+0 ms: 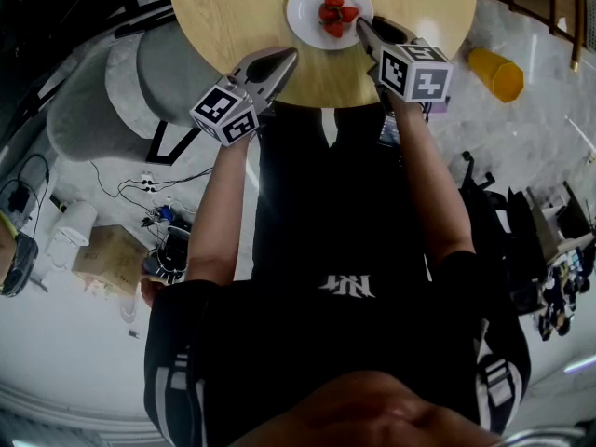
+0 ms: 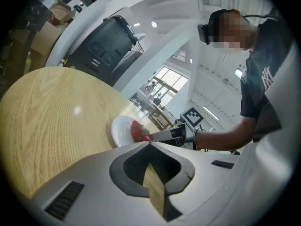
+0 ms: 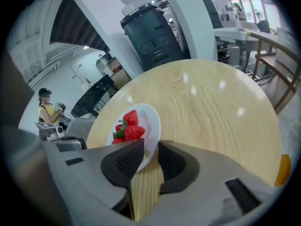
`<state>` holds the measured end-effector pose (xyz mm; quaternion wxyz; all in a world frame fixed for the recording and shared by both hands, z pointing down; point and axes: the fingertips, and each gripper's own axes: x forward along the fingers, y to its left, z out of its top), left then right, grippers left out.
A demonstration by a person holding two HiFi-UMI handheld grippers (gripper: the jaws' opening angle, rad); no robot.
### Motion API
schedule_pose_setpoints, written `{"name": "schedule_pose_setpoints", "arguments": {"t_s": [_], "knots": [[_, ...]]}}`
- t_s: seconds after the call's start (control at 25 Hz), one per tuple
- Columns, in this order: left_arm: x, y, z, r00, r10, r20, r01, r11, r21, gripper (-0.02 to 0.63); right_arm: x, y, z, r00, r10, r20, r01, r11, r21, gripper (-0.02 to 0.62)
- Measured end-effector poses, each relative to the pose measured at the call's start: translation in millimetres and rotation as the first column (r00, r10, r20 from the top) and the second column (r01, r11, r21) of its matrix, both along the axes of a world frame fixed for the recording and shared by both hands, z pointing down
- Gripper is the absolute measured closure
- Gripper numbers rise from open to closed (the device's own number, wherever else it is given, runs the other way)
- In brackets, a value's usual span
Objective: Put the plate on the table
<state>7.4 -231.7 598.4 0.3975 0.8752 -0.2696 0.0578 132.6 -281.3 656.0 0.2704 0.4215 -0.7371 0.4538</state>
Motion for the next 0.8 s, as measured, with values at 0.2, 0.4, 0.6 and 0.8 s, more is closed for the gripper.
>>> {"name": "schedule_pose_setpoints", "arguments": {"t_s": [0.2, 0.4, 0.6, 0.8], "knots": [[1.1, -1.0, -0.9, 1.0, 0.001, -0.003, -0.001, 1.0, 0.004, 0.597, 0.1, -4.5, -2.1, 0.994, -0.065, -0.087, 0.069, 0.997, 0.046, 0.488], [1.0, -2.7, -1.5, 1.0, 0.005, -0.001, -0.005, 1.0, 0.009, 0.597, -1.1, -6.9, -1.8, 0.984, -0.112, -0.141, 0.123, 0.99, 0.068, 0.485], [-3.1, -0.3, -0.7, 1.0, 0.003, 0.002, -0.003, 1.0, 0.008, 0.597, -2.8, -8.6, -0.8, 0.98, -0.123, -0.155, 0.135, 0.988, 0.069, 0.483], [-4.9, 3.1, 0.1, 1.0, -0.002, 0.005, 0.002, 1.0, 0.003, 0.597, -1.2, -8.7, 2.7, 0.972, -0.148, -0.182, 0.161, 0.985, 0.061, 0.474]]}}
